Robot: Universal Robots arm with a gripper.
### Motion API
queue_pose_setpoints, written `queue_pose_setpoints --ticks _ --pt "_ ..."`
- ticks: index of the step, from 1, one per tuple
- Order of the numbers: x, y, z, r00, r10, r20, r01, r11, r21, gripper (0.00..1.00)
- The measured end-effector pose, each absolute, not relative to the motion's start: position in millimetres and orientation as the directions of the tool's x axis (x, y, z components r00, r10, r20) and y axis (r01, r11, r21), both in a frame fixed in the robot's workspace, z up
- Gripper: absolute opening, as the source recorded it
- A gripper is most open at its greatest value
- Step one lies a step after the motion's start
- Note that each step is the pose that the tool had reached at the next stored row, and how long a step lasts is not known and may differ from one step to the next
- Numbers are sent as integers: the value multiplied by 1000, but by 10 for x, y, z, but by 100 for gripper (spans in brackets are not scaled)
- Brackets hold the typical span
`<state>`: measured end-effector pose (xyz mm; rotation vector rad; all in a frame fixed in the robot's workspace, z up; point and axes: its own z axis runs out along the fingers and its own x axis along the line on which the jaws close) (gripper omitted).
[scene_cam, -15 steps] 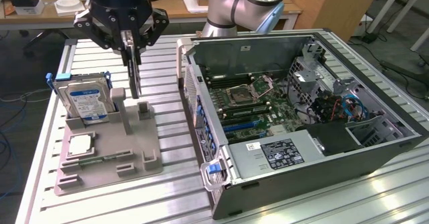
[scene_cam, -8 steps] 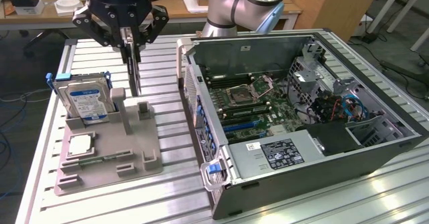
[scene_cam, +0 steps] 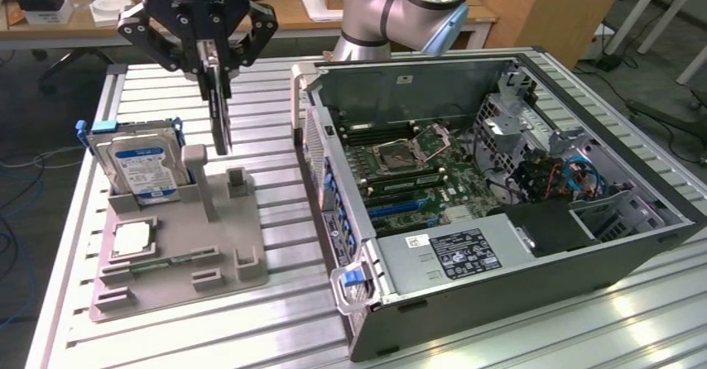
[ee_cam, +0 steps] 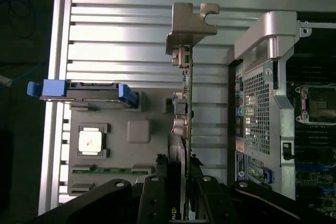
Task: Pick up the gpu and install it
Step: 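Pick up the gpu and move the gpu toward the slot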
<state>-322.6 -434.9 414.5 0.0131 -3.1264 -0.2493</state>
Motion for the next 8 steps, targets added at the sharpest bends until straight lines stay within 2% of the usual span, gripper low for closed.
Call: queue_pose_setpoints --ticks 8 --pt "-3226 -4350 4192 -1000 -9 5 -8 986 166 26"
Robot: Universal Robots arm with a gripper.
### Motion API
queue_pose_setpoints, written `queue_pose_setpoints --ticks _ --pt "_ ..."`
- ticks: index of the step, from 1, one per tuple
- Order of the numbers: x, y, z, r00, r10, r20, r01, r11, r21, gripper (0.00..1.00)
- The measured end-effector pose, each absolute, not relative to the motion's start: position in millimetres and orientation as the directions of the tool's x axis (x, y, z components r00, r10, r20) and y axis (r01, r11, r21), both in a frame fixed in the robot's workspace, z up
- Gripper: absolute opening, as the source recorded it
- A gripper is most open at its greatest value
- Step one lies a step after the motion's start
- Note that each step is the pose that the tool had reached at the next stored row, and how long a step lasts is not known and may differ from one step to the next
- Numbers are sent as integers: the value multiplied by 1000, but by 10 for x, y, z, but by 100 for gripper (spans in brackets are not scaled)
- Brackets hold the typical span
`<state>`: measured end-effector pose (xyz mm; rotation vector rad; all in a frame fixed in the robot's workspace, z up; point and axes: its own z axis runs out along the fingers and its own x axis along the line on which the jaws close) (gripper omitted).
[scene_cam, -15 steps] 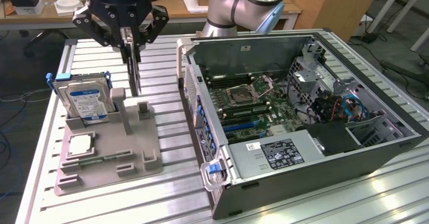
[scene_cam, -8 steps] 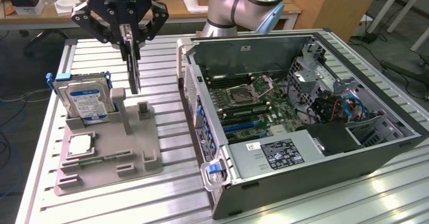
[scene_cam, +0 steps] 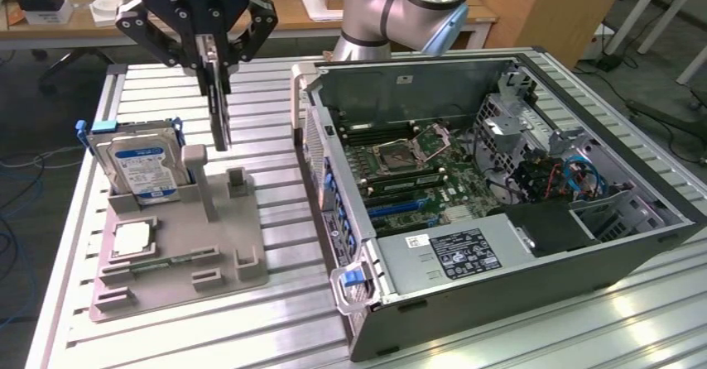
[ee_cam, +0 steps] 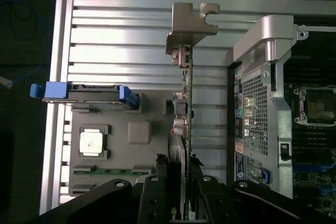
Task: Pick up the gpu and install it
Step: 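Pick up the gpu and move the gpu toward the slot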
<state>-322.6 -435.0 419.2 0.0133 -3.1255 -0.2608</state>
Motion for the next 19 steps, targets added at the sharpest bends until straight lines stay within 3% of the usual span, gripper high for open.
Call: queue_pose_setpoints --ticks 19 --pt "-3226 -4353 4300 -1000 -9 4 -8 984 179 26"
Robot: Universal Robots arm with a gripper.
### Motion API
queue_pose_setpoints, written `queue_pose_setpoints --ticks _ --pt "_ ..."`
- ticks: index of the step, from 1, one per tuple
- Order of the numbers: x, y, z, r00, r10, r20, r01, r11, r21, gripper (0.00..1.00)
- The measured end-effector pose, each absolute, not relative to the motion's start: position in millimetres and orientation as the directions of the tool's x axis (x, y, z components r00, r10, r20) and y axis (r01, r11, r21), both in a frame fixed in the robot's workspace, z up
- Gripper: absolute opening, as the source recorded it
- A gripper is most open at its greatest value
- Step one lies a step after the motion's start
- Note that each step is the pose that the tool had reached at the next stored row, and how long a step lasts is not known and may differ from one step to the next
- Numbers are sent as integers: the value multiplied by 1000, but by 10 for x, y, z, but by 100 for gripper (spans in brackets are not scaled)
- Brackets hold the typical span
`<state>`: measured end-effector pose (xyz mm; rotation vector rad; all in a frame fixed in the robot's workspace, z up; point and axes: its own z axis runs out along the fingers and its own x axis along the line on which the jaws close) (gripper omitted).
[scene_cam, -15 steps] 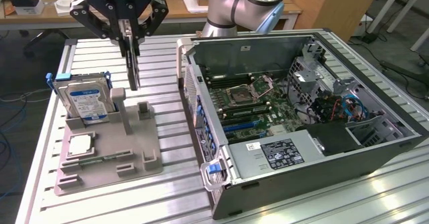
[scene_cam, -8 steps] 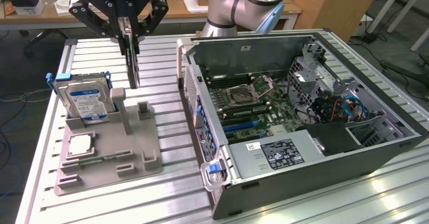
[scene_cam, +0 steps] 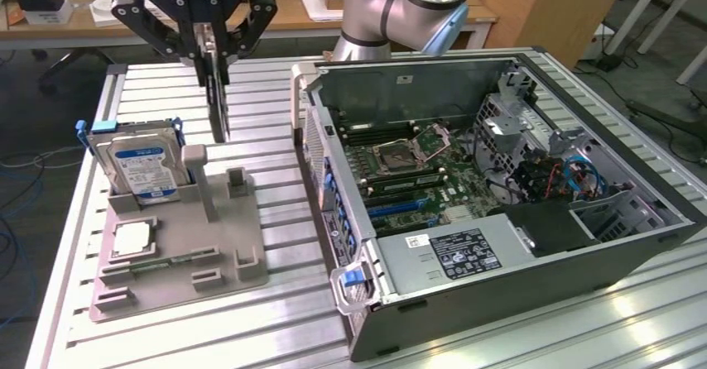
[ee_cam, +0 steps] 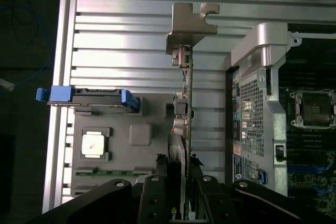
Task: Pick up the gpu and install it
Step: 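Pick up the gpu and move the gpu toward the slot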
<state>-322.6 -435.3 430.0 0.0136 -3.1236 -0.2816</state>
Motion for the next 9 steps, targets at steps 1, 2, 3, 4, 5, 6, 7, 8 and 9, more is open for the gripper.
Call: queue_pose_setpoints --ticks 1,2,3,4,5,6,7,8,9 --pt "-3226 -4353 4305 -1000 -9 4 -8 984 180 26" --pt "-3226 -4353 4310 -1000 -9 4 -8 984 181 26" --pt "-3226 -4353 4316 -1000 -9 4 -8 983 182 26" --pt "-3226 -4353 4322 -1000 -9 4 -8 983 183 26" --pt "-3226 -4353 4328 -1000 -9 4 -8 983 183 26" --pt "-3226 -4354 4334 -1000 -9 4 -8 983 184 26" --pt "-3226 -4354 4341 -1000 -9 4 -8 983 185 26" --pt "-3226 -4354 4348 -1000 -9 4 -8 983 186 26" --pt "-3226 -4354 4355 -1000 -9 4 -8 982 187 26"
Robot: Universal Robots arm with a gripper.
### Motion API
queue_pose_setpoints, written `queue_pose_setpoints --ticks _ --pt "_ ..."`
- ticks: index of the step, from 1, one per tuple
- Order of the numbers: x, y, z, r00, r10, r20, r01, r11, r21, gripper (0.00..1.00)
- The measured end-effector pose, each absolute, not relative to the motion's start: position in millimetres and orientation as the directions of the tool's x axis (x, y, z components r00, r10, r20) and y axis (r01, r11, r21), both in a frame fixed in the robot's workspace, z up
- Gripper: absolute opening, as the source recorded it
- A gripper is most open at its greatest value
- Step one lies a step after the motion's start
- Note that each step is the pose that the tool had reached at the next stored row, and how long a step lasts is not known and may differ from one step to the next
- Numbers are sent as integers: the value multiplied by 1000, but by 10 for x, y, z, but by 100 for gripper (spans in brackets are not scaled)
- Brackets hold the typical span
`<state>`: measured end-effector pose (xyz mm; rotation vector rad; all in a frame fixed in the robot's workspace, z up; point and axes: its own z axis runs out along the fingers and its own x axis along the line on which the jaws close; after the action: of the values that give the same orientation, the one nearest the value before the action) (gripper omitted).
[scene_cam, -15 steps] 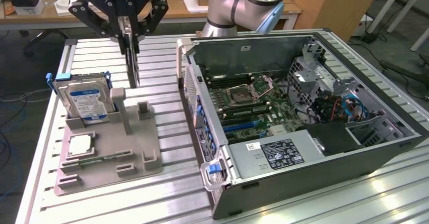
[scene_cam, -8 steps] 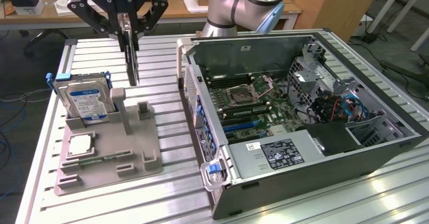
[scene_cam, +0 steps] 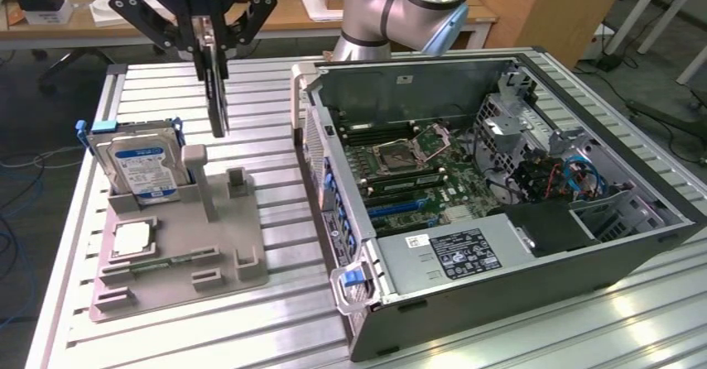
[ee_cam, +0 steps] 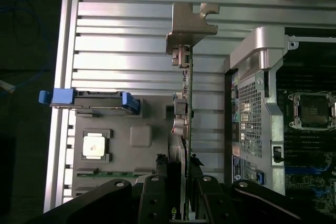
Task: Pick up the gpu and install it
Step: 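Pick up the gpu and move the gpu toward the slot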
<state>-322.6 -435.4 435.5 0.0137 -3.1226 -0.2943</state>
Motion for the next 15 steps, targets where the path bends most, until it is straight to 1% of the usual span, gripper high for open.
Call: queue_pose_setpoints --ticks 10,15 --pt "-3226 -4354 4420 -1000 -9 4 -8 981 193 26" --pt "-3226 -4354 4443 -1000 -9 4 -8 983 185 26"
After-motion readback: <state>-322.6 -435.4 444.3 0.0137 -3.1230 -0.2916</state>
